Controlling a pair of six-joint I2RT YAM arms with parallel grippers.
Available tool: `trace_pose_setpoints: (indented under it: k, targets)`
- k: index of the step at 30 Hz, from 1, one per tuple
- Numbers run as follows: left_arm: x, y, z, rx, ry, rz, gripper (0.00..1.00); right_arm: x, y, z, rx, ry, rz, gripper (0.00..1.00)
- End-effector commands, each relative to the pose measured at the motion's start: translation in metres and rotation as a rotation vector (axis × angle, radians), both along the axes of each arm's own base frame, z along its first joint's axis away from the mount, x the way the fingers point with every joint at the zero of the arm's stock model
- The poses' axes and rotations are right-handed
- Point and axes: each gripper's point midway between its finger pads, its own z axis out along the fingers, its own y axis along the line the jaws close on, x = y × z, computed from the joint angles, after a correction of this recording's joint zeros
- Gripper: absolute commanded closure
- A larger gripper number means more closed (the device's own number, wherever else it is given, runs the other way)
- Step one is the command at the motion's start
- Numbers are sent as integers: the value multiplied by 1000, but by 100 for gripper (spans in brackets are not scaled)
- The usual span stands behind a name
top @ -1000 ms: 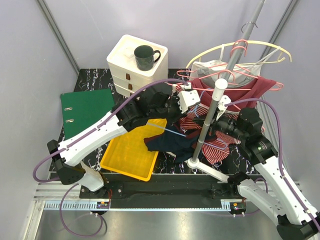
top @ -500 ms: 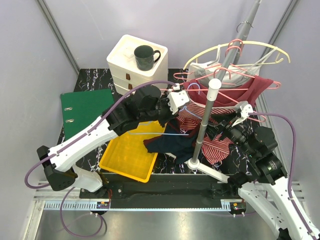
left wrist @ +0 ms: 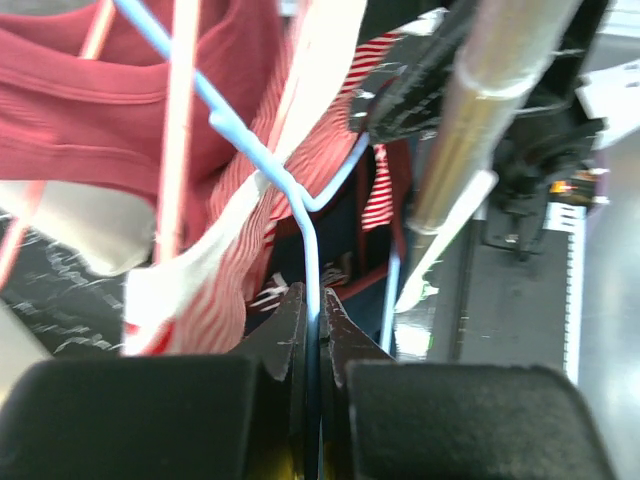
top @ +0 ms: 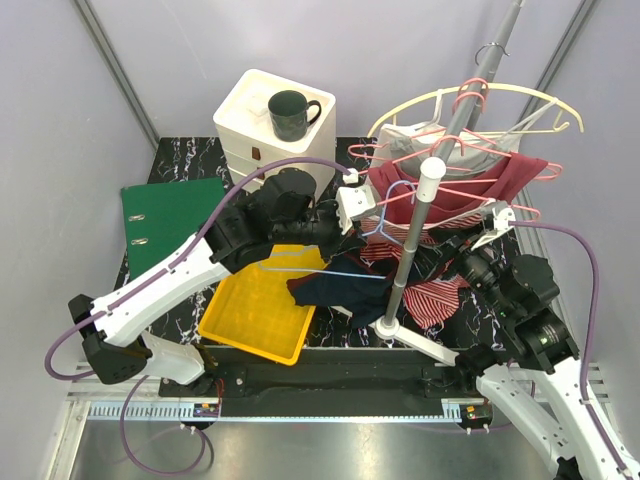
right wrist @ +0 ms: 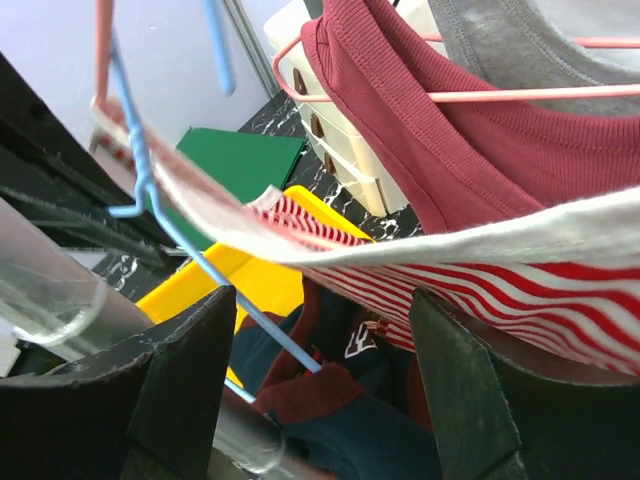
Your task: Remove the tank top from the hanger
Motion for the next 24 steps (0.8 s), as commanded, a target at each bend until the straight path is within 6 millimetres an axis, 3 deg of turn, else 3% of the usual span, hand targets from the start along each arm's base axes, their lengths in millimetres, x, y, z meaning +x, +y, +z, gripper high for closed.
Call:
trace_pose_setpoints:
  k: [1, 5, 8, 12, 16, 21, 24]
  targets:
    - [-27, -13, 23, -105, 60, -140, 100, -8, -10, 31, 86, -31, -47, 23]
    - [-43, -14, 12, -83, 130, -212, 100, -9, -22, 47, 160, -25, -111, 29]
    - [-43, -15, 5, -60, 155, -211, 100, -9, -24, 62, 204, -27, -122, 35]
    - [-43, -19, 2, -47, 192, -210, 100, -2, -9, 69, 191, -10, -67, 43]
    - [-40, -22, 5, -46, 202, -199, 100, -7, 2, 88, 214, -47, 8, 46]
    - [-50, -20, 4, -42, 205, -257, 100, 0, -8, 92, 248, -46, -62, 46]
    - [-47, -11, 1, -27, 173, -220, 100, -1, -10, 89, 243, -34, -73, 46]
